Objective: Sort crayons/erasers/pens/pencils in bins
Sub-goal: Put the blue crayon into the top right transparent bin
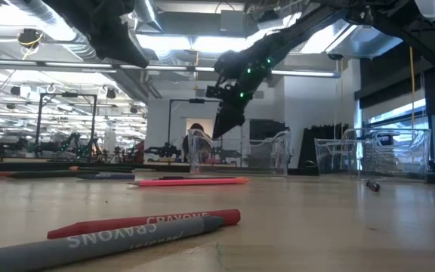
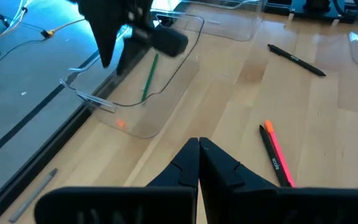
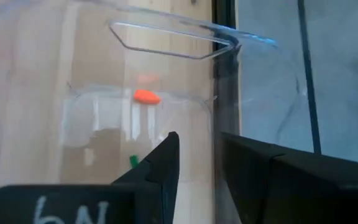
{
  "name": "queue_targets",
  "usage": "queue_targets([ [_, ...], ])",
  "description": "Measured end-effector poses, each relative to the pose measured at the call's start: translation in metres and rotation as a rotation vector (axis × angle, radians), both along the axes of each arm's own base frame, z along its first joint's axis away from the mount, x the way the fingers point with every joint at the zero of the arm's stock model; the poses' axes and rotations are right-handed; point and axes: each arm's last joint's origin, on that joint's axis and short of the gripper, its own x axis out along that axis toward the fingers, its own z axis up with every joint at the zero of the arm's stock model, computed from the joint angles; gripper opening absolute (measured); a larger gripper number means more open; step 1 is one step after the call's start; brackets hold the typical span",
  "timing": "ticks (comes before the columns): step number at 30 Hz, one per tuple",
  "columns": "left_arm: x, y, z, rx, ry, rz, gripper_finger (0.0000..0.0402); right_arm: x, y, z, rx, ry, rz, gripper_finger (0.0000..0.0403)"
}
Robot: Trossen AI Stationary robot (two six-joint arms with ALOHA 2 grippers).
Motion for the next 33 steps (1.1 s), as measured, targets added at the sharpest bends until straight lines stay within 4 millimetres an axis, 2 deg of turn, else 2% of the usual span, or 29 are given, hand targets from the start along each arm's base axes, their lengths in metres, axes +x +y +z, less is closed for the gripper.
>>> queue_targets([
  [4,0.000,0.000,-0.001,-0.001,0.009,0.000,0.0000,0.001,0.010,0.030,0.054,0.040,0.055,0.0113],
  [10,0.000,-0.002,-0.001,-0.026,0.006,-0.048,0.0000,-0.005,0.041,0.073,0.267,0.081,0.239,0.0113],
  [16,0.000,-0.003,-0.001,-0.052,0.008,-0.089,0.0000,-0.016,0.074,0.102,0.470,0.119,0.409,0.0113],
  [19,0.000,-0.003,-0.001,-0.053,0.008,-0.090,0.0000,-0.024,0.089,0.109,0.582,0.170,0.464,0.0113],
  [22,0.000,-0.003,-0.002,-0.055,0.021,-0.090,0.0000,-0.024,0.102,0.112,0.647,0.135,0.538,0.0113],
  [29,-0.003,-0.005,-0.007,-0.067,0.077,-0.092,0.0000,-0.033,0.143,0.102,0.699,0.235,0.609,0.0113],
  [33,-0.003,-0.009,-0.007,-0.066,0.080,-0.116,0.0000,-0.050,0.170,0.097,0.732,0.308,0.631,0.0113],
])
